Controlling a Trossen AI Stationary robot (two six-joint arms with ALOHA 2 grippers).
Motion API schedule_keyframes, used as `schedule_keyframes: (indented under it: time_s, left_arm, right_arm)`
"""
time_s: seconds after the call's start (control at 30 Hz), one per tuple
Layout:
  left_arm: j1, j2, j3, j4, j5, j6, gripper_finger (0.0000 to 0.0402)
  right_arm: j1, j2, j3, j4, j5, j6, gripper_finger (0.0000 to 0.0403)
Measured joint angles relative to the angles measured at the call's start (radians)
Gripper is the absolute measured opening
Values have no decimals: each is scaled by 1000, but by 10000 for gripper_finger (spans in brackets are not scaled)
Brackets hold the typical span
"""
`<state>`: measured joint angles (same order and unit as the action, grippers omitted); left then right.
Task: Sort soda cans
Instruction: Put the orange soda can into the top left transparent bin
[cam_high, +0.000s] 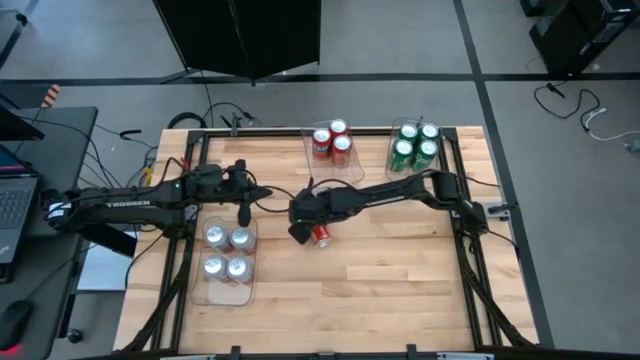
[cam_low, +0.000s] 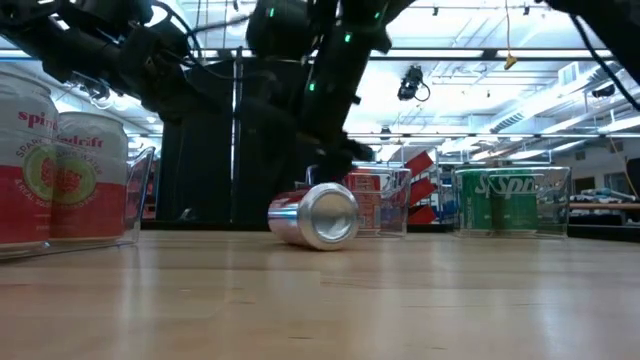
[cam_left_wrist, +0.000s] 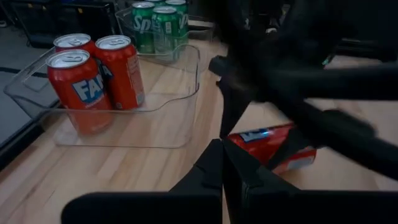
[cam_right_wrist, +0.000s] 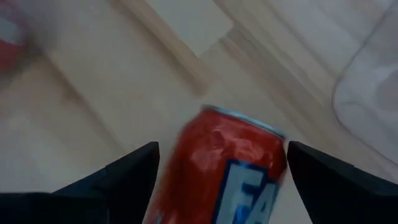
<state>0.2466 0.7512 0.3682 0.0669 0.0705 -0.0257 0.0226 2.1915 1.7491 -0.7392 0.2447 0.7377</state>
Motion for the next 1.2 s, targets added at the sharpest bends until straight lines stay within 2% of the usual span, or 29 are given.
schedule_keyframes:
  time_s: [0.23, 0.37, 0.47, 0.6, 0.7, 0.8, 0.9, 0.97, 1.03, 1.1, 1.2]
  left_arm:
    - [0, 0, 0, 0, 0, 22, 1]
    - [0, 0, 0, 1, 0, 21, 1]
    - [0, 0, 0, 2, 0, 21, 1]
    - [0, 0, 0, 2, 1, 21, 1]
    - [0, 0, 0, 2, 1, 21, 1]
    - [0, 0, 0, 2, 1, 22, 1]
    - [0, 0, 0, 2, 1, 21, 1]
    - [0, 0, 0, 2, 1, 21, 1]
    - [0, 0, 0, 2, 1, 22, 1]
    - [0, 0, 1, 3, 1, 23, 1]
    - [0, 0, 1, 9, 1, 24, 1]
  right_arm:
    - [-14, 58, 12, 5, -27, -40, 335]
    - [-14, 55, 10, 32, -17, -53, 311]
    - [-14, 42, 5, 68, -25, -126, 287]
    - [-5, -5, 2, 125, -17, -251, 287]
    - [10, -76, 3, 173, 63, -330, 287]
    - [30, -152, 4, 227, 198, -409, 287]
    - [46, -220, 1, 286, 400, -490, 287]
    - [49, -261, -35, 386, 565, -551, 287]
    - [40, -288, -95, 509, 685, -623, 287]
    - [20, -302, -183, 663, 714, -684, 287]
    - [-24, -309, -355, 926, 697, -745, 287]
